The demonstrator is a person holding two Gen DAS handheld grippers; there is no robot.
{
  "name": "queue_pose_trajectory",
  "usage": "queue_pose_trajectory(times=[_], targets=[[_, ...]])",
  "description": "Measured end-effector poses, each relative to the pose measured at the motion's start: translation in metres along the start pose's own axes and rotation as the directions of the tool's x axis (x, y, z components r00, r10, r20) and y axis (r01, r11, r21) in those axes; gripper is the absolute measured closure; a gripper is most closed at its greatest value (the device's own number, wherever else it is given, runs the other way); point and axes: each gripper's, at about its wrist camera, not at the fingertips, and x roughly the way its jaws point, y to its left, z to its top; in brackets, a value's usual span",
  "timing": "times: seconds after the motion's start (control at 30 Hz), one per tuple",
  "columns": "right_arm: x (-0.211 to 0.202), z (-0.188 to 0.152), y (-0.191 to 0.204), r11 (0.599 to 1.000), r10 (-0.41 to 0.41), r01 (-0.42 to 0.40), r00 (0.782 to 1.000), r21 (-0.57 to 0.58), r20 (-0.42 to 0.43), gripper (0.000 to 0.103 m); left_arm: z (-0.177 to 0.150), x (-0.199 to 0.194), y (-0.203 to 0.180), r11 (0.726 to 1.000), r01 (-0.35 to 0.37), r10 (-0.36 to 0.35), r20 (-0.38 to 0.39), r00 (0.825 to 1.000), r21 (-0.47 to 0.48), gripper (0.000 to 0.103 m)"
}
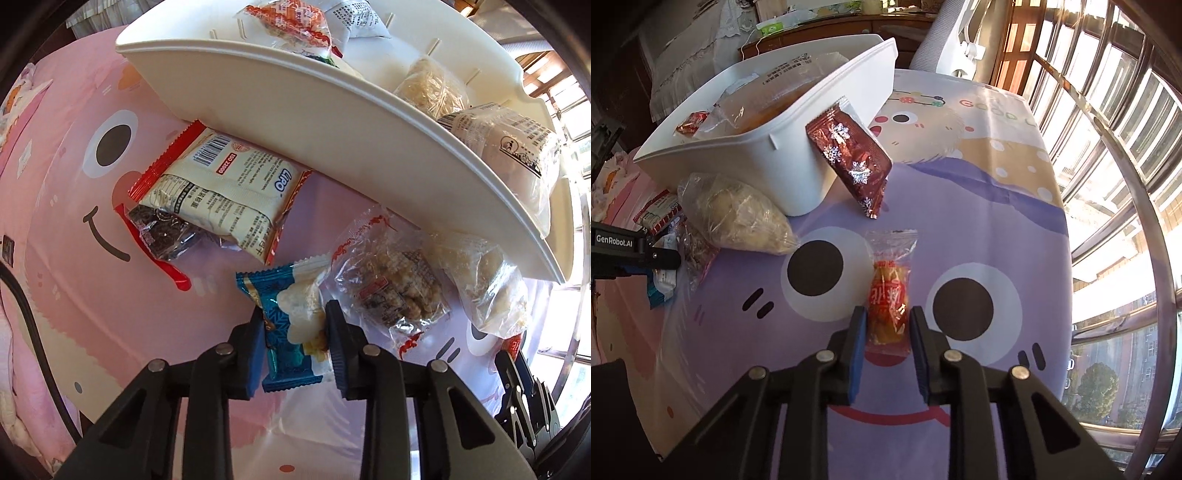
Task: Organize snacks
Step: 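Grasp the blue-wrapped snack with the left tool while the right tool grasps the orange candy, then carry the blue snack and orange candy into the tray and release them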
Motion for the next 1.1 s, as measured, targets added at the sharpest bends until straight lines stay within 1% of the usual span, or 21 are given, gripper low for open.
queue_pose_trajectory(times=[0.07, 0.3, 0.37, 0.53, 0.63, 0.73, 0.83, 0.97, 1.1], targets=[[-0.004, -0.001, -0.001, 1.000, 0.012, -0.012, 1.000, 0.019, 0.001, 0.081, -0.001, -0.005, 0.005, 1.000, 0.011, -0.011, 0.006, 1.000, 0.011, 0.074], [-0.026, -0.001, 0.002, 0.999, -0.003, 0.002, 0.999, 0.043, 0.040, 0.081, 0.000, -0.037, 0.010, 0.997, 0.059, -0.062, 0.062, 0.996, 0.054, 0.075], [-0.034, 0.000, 0.003, 0.999, -0.010, 0.007, 0.998, 0.051, 0.054, 0.081, 0.003, -0.049, 0.011, 0.995, 0.069, -0.075, 0.080, 0.994, 0.070, 0.075], [-0.056, 0.008, 0.006, 0.996, -0.025, 0.017, 0.995, 0.085, 0.098, 0.081, 0.002, -0.082, 0.025, 0.988, 0.105, -0.119, 0.131, 0.984, 0.112, 0.075], [-0.070, 0.016, 0.009, 0.993, -0.039, 0.024, 0.991, 0.112, 0.132, 0.081, 0.009, -0.100, 0.029, 0.982, 0.115, -0.137, 0.144, 0.980, 0.148, 0.075], [-0.082, 0.027, 0.013, 0.990, -0.051, 0.028, 0.985, 0.140, 0.162, 0.081, 0.018, -0.119, 0.041, 0.975, 0.125, -0.154, 0.151, 0.977, 0.187, 0.075], [-0.093, 0.038, 0.019, 0.986, -0.053, 0.020, 0.980, 0.165, 0.194, 0.081, 0.030, -0.138, 0.045, 0.965, 0.118, -0.161, 0.170, 0.972, 0.235, 0.074], [-0.103, 0.055, 0.034, 0.982, -0.067, 0.024, 0.972, 0.190, 0.224, 0.081, 0.045, -0.155, 0.048, 0.948, 0.117, -0.178, 0.189, 0.966, 0.296, 0.074], [-0.108, 0.073, 0.052, 0.980, -0.081, 0.031, 0.966, 0.197, 0.247, 0.081, 0.063, -0.172, 0.054, 0.932, 0.115, -0.199, 0.219, 0.955, 0.343, 0.074]])
